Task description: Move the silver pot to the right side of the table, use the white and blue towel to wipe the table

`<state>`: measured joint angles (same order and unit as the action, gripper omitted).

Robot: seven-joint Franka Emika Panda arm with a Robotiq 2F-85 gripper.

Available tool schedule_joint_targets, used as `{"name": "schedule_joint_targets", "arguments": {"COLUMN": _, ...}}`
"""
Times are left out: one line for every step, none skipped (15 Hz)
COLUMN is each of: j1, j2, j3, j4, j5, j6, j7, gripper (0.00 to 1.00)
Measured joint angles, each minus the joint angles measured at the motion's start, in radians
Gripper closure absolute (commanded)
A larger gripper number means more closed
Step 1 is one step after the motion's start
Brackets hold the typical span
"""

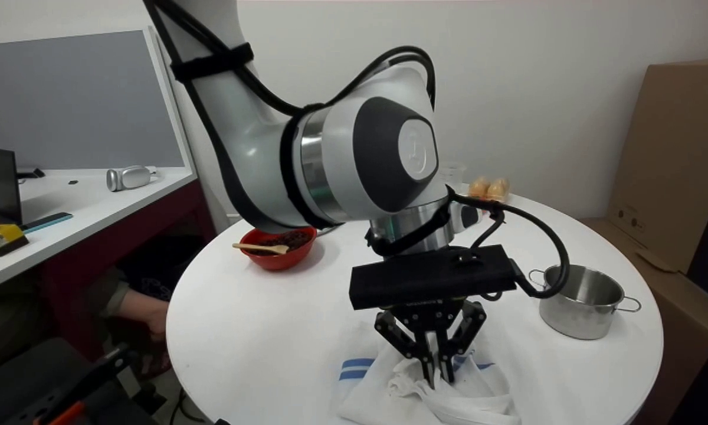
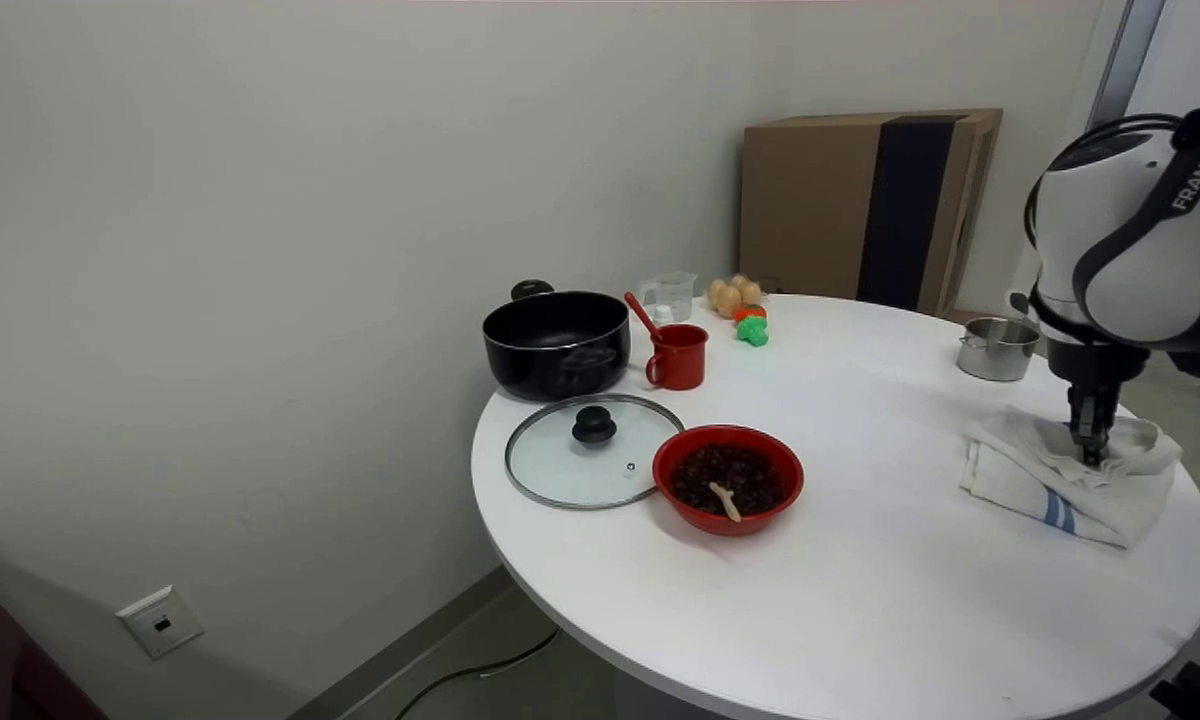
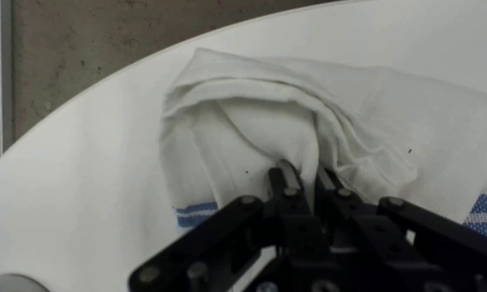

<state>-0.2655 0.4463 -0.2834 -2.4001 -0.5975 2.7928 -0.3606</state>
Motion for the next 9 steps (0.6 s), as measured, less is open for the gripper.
{"name": "schedule_joint_targets", "arguments": {"j1": -0.007, "j2": 0.000, "j3": 0.001, "j4": 0.000, "j5": 0.004, "j6": 0.003, "j7": 0.000, "gripper": 0.58}}
{"name": "schedule_joint_targets", "arguments": {"j1": -0.009, "j2": 0.000, "j3": 0.004, "j4": 0.001, "j5": 0.009, "j6": 0.004, "j7": 0.000, "gripper": 0.49}}
{"name": "schedule_joint_targets", "arguments": {"j1": -0.009, "j2": 0.000, "j3": 0.008, "j4": 0.001, "j5": 0.015, "j6": 0.004, "j7": 0.000, "gripper": 0.43}}
{"name": "schedule_joint_targets", "arguments": {"j1": -0.009, "j2": -0.001, "j3": 0.014, "j4": 0.001, "j5": 0.023, "j6": 0.004, "j7": 0.000, "gripper": 0.35}}
{"name": "schedule_joint_targets", "arguments": {"j1": -0.009, "j2": -0.002, "j3": 0.021, "j4": 0.001, "j5": 0.041, "j6": 0.003, "j7": 0.001, "gripper": 0.29}}
{"name": "schedule_joint_targets", "arguments": {"j1": -0.010, "j2": -0.005, "j3": 0.032, "j4": 0.001, "j5": 0.076, "j6": -0.006, "j7": 0.001, "gripper": 0.22}}
{"name": "schedule_joint_targets", "arguments": {"j1": -0.010, "j2": -0.011, "j3": 0.043, "j4": 0.002, "j5": 0.117, "j6": -0.017, "j7": 0.001, "gripper": 0.14}}
{"name": "schedule_joint_targets", "arguments": {"j1": -0.010, "j2": -0.024, "j3": 0.055, "j4": 0.001, "j5": 0.158, "j6": -0.029, "j7": 0.001, "gripper": 0.08}}
{"name": "schedule_joint_targets", "arguments": {"j1": -0.010, "j2": -0.041, "j3": 0.068, "j4": 0.000, "j5": 0.194, "j6": -0.041, "j7": 0.001, "gripper": 0.00}}
